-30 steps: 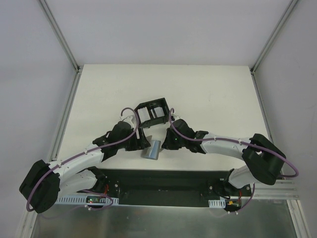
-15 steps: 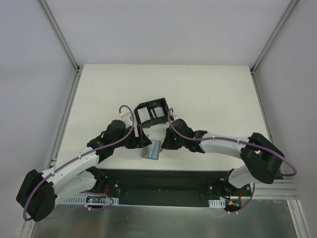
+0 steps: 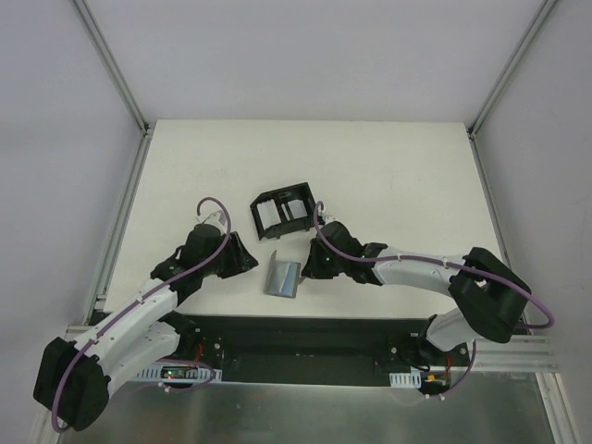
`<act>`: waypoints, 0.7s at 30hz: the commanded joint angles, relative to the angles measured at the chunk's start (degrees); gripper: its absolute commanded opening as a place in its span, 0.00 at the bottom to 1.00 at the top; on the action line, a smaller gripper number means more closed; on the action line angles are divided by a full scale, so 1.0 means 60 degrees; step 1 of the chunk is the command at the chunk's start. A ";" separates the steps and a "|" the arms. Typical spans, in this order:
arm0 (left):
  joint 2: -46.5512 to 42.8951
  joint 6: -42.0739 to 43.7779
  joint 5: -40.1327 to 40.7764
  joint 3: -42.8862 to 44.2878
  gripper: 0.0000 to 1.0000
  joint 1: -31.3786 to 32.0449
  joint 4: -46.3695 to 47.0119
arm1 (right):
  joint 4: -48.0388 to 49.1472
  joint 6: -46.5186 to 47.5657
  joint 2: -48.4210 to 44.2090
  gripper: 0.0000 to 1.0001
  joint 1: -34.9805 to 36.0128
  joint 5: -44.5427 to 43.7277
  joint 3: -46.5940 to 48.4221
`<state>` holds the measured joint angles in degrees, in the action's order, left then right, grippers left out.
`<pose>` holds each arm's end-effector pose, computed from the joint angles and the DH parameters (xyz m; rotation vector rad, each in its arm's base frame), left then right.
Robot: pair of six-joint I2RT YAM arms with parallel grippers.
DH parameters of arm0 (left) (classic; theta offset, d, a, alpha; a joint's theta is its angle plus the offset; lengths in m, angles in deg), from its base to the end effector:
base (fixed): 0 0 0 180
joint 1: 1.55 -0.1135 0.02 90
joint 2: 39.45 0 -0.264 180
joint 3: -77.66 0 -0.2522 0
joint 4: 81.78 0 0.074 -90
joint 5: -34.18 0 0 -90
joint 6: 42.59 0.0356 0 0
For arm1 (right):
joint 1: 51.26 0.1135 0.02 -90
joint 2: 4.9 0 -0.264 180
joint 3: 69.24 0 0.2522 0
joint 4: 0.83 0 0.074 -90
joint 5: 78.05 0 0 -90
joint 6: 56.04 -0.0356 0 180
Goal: Put the credit cards into the card holder
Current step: Close the card holder at the center of the board.
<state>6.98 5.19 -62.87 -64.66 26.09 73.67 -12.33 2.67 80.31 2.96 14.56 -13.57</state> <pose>0.1563 -0.0868 0.2064 -0.2129 2.2583 -0.8149 0.1741 0.2443 0.1803 -0.5071 2.3738 0.7908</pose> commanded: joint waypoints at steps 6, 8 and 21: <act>0.1488 -0.0024 -0.2397 -0.0705 0.32 -0.0051 0.2659 | -0.0099 0.0132 0.0081 0.06 -0.0042 0.0165 0.0456; 0.1679 0.0048 -0.2822 -0.0750 0.28 -0.0007 0.3071 | -0.0070 0.0132 0.0023 0.06 -0.0057 0.0151 0.0442; 0.3261 -0.0024 -0.2328 -0.0559 0.23 0.1223 0.3878 | 0.0546 0.0044 -0.0270 0.06 -0.0057 0.0180 0.0237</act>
<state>24.14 5.10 -78.24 -69.07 31.40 94.24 -11.67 2.89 80.88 2.91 15.26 -12.89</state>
